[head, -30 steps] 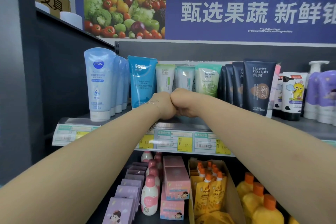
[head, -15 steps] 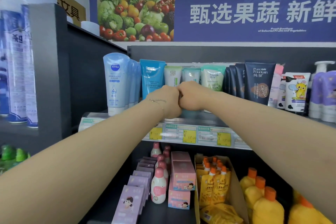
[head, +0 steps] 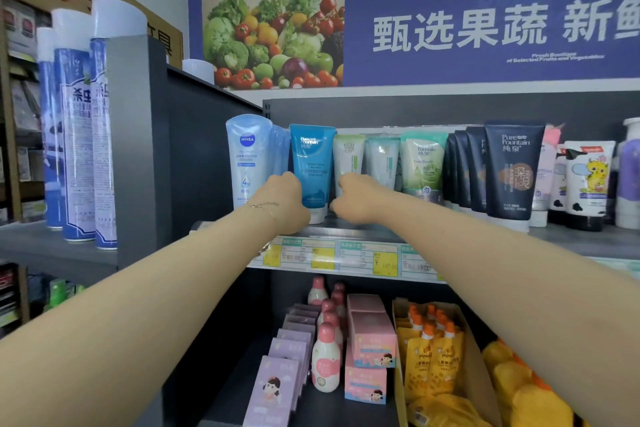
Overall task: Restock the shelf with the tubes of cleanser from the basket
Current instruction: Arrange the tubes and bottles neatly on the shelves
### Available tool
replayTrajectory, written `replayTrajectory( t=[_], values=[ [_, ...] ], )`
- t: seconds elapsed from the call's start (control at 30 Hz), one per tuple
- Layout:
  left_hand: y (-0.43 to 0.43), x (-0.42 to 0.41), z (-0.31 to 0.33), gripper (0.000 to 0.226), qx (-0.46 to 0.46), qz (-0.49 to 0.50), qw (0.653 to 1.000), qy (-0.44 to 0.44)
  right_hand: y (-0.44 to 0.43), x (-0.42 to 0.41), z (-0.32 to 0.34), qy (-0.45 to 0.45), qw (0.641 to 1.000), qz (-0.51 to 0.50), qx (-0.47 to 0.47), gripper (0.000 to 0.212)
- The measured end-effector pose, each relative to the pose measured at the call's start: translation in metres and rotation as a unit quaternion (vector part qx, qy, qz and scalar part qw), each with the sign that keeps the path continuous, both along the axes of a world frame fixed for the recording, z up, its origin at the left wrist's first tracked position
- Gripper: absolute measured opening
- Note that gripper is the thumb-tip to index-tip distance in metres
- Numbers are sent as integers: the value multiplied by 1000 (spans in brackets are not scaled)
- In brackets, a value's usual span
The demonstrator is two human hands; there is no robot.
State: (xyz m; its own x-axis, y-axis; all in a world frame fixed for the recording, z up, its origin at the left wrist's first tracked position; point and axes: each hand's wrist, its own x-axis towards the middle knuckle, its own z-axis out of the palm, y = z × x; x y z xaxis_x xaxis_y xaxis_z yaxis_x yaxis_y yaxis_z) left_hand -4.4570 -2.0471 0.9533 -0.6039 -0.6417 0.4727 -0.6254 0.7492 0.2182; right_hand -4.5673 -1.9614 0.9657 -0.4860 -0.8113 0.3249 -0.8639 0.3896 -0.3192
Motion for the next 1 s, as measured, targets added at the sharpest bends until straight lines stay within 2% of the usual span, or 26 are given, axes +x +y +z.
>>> replayTrajectory(
  t=[0.13, 0.2, 0.4, 0.53, 0.8, 0.9, 1.0],
  values=[
    [-7, -13, -5, 47, 66, -42, 996, 33, -17, 3, -2, -135, 988, 11, -72, 4],
    [-11, -19, -6, 53, 85, -57, 993, 50, -24, 5, -4, -159, 983, 18, -85, 21],
    [-19, -25, -2, 46, 97, -61, 991, 74, -37, 8, -10, -168, 977, 13, -130, 26],
    [-23, -28, -4, 44, 103, -60, 987, 107, -38, 9, -7, -247, 957, 3, -150, 18],
    [-23, -28, -12, 39, 105, -55, 981, 151, -48, 10, -5, -401, 895, -2, -197, 36],
    [-23, -28, -13, 39, 105, -54, 981, 157, -48, 11, -6, -433, 876, 12, -212, 38],
    [-22, -30, -13, 37, 105, -47, 981, 154, -47, 11, -7, -437, 873, 17, -214, 39]
  ],
)
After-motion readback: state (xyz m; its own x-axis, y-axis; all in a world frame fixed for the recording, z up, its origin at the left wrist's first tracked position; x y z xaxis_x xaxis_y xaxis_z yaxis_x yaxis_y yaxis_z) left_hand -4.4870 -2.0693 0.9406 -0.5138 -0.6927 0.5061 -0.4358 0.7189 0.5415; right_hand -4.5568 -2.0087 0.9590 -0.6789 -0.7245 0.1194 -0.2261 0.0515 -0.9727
